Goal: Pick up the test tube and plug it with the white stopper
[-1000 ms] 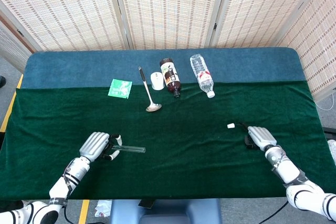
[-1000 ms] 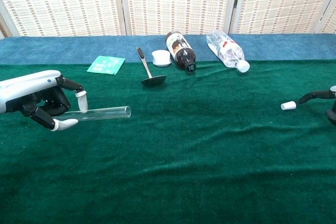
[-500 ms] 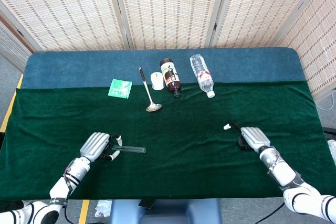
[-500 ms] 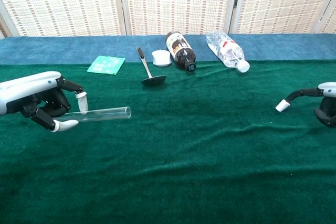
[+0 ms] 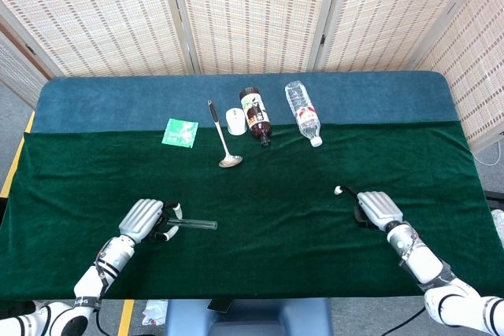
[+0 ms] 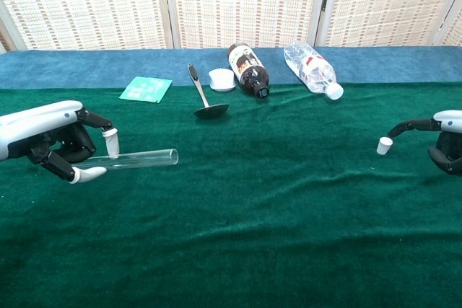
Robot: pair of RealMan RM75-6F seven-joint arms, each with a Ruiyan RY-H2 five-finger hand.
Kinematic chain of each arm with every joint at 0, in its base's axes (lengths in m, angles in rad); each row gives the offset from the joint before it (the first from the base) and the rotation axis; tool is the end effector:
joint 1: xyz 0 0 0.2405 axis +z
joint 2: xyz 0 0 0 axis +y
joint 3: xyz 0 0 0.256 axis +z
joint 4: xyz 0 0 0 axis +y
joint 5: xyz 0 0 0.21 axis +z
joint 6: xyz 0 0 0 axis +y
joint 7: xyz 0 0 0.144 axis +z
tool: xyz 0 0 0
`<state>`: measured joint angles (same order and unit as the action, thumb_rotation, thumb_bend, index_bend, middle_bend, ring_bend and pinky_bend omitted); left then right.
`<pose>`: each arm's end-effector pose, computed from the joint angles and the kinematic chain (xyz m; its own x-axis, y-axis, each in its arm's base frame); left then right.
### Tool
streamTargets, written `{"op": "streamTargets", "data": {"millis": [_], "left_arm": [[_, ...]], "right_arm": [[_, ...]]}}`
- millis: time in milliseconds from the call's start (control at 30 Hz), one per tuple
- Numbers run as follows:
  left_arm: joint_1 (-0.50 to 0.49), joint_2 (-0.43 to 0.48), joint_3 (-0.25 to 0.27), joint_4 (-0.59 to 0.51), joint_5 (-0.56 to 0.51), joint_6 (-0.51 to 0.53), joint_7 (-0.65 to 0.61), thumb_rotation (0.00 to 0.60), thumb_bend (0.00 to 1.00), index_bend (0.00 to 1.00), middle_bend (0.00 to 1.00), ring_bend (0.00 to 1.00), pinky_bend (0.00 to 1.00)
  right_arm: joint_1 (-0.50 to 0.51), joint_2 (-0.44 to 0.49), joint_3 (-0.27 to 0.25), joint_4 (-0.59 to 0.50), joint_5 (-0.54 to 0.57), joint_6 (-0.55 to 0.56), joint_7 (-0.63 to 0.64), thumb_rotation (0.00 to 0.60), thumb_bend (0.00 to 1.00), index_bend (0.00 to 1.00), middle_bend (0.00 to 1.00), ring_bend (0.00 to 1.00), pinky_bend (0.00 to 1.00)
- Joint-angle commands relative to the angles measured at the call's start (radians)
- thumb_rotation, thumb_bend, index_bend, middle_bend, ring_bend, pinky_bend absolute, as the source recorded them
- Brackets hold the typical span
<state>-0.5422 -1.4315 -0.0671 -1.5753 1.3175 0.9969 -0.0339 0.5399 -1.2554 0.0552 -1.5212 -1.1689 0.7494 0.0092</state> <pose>-0.2048 0.2823 0.0030 0.1943 0.4193 0.8868 0.9597 -0.2683 -0.0835 -0.2794 -0.2927 0.0441 0.3061 -0.5519 0.7757 -0.9481 -0.1031 0.3008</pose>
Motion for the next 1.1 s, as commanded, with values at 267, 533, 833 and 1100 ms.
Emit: {"op": "streamTargets", "data": {"millis": [267,533,833,1100], "left_arm": [[0.000,0.003,-0.006,-0.006,0.006,0.006,-0.005,0.600,0.49,0.66,0.95,0.93,0.84],[0.007,0.003,0.000,-0.009,0.009,0.016,0.000,0.600,0.49,0.66,0.95,0.93,0.84],[0.012,0.007,0.002,-0.015,0.011,0.021,0.001,0.600,0.49,0.66,0.95,0.93,0.84],[0.012,0.002,0.001,-0.011,0.003,0.017,0.005,0.600,0.50,0.66,0.95,0.93,0.84]], "right_arm": [[-0.069,0.088,0.029,-0.128,-0.012,0.199,-0.070,0.354,0.27,0.11,0.79,1.00,0.96],[-0.052,0.089,0.031,-0.138,0.014,0.221,-0.178,0.166,0.16,0.12,0.85,1.00,0.96],[-0.024,0.001,0.034,0.009,-0.079,0.247,-0.203,0.412,0.16,0.29,0.93,1.00,1.00],[0.012,-0.048,0.034,0.082,-0.093,0.216,-0.252,0.582,0.16,0.33,0.96,1.00,1.00]]}}
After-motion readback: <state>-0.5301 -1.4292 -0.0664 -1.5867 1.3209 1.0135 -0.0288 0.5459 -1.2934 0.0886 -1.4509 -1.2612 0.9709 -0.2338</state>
